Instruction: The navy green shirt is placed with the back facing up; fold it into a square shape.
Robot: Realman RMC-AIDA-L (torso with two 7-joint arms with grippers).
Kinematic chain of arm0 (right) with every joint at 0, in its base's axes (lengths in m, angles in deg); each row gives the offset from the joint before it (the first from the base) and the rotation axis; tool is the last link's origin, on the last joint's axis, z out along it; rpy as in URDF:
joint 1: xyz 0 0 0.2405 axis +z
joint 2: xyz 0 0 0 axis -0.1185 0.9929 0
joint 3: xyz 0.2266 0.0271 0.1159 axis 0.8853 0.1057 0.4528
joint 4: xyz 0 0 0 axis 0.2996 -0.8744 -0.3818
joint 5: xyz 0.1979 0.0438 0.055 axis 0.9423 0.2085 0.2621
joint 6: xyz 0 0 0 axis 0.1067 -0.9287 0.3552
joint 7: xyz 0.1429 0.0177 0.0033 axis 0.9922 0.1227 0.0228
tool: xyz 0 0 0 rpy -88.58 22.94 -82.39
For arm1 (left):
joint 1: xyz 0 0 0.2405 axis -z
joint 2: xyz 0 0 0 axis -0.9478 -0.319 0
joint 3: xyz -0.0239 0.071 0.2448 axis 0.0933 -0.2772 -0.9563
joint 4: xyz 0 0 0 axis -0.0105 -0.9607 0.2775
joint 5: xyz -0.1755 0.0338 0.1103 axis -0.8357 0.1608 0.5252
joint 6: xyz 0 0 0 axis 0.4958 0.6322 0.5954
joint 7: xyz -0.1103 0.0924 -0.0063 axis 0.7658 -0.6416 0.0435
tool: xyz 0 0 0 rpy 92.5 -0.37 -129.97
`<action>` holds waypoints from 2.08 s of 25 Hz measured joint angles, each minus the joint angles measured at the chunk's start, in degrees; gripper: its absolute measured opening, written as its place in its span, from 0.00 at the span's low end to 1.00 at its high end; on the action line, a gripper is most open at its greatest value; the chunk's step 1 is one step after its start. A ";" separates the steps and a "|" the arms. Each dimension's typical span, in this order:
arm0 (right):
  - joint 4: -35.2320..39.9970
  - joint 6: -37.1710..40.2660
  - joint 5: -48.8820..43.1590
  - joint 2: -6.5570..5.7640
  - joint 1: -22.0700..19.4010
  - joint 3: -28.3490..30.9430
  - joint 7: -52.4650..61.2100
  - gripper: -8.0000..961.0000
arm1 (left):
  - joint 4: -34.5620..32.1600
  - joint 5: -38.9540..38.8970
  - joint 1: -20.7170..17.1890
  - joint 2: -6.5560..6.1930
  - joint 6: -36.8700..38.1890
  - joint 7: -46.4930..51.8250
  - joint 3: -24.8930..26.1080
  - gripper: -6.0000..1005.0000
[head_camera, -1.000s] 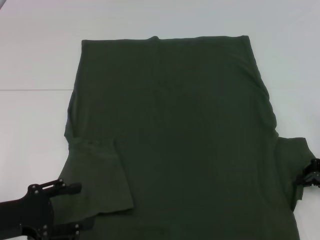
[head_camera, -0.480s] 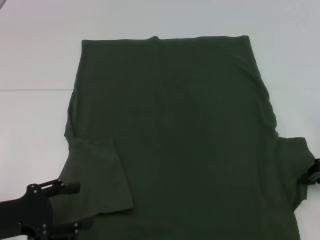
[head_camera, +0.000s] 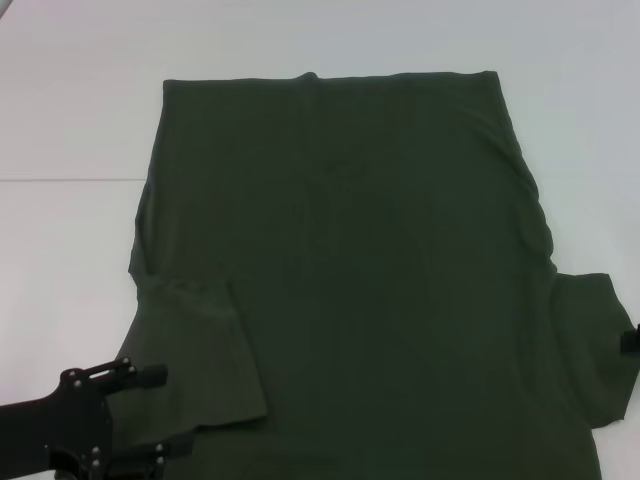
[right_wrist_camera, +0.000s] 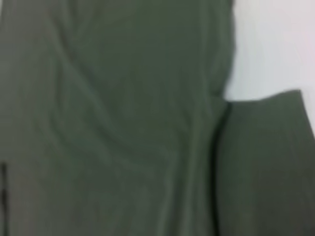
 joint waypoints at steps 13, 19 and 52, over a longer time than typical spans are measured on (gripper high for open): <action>1.13 1.77 -3.94 -1.62 -0.78 1.03 0.11 0.09 | 0.57 -0.13 0.15 0.22 -0.15 0.02 1.50 0.84; 1.36 3.29 -10.75 -2.08 2.21 0.89 2.90 0.22 | 1.03 -0.20 0.52 0.22 -0.15 0.02 2.25 0.84; -12.70 -13.61 -14.77 -3.13 9.40 -1.36 9.03 0.85 | 3.76 -1.35 1.44 0.30 -1.60 -0.45 1.85 0.84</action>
